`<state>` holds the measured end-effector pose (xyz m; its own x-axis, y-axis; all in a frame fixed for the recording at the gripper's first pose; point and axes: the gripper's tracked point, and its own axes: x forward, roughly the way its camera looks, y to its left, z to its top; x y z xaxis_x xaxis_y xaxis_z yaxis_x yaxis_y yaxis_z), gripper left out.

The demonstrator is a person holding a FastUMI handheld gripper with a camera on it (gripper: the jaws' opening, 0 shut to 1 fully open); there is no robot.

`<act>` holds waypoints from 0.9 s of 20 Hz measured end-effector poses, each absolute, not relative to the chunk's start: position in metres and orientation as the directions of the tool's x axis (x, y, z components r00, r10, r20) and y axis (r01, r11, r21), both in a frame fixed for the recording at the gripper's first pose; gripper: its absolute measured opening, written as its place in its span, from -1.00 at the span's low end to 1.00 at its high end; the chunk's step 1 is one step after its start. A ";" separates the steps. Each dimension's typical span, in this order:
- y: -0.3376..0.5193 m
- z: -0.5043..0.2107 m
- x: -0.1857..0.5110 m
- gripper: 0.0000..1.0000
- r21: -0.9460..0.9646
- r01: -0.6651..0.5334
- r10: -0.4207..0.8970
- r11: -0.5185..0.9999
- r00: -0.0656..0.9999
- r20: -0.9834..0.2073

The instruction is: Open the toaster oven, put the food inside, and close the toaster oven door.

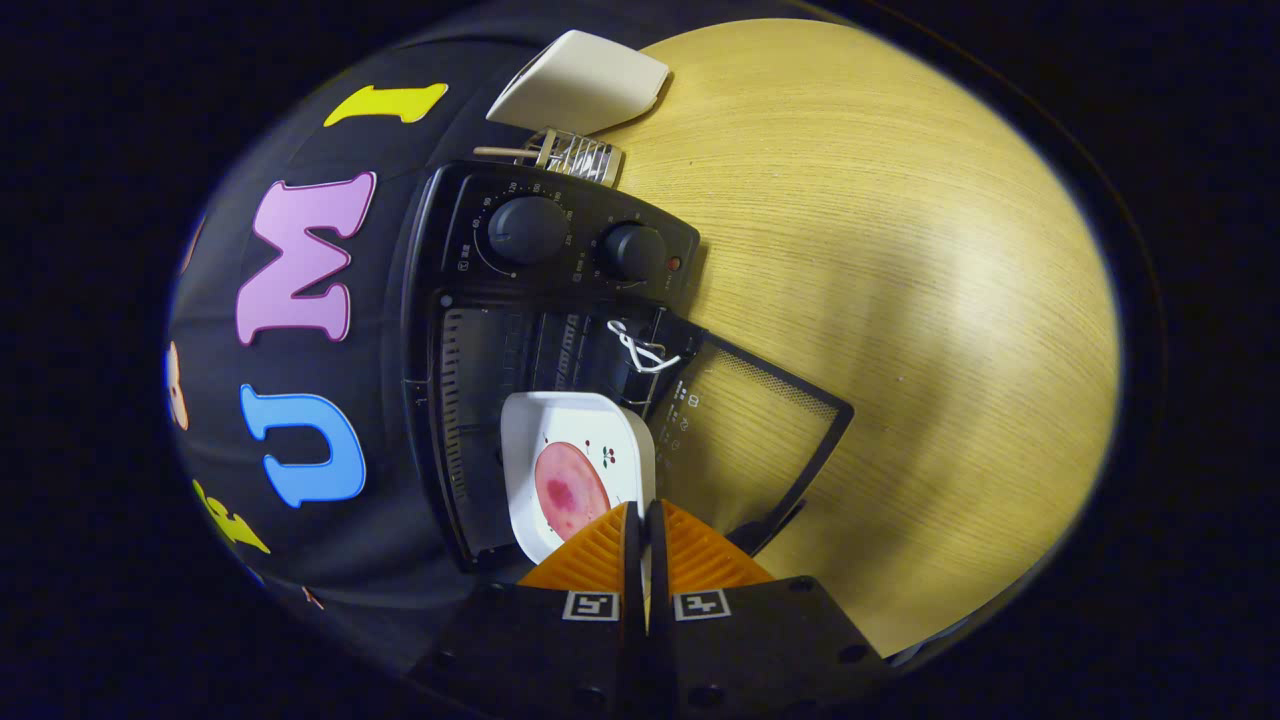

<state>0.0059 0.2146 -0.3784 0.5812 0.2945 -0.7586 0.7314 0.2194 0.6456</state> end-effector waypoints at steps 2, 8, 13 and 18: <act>0.223 -0.384 0.016 -0.89 0.631 0.753 0.256 0.183 0.583 -0.771; 0.246 -0.396 0.047 -0.89 0.620 0.783 0.179 0.048 0.604 -0.777; 0.244 -0.402 0.065 -0.89 0.610 0.792 0.108 -0.017 0.608 -0.786; 0.242 -0.405 0.078 -0.89 0.606 0.794 0.097 -0.055 0.608 -0.788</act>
<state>0.0781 0.2419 -0.4047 0.6083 0.0967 -0.7878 0.7936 -0.0553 0.6059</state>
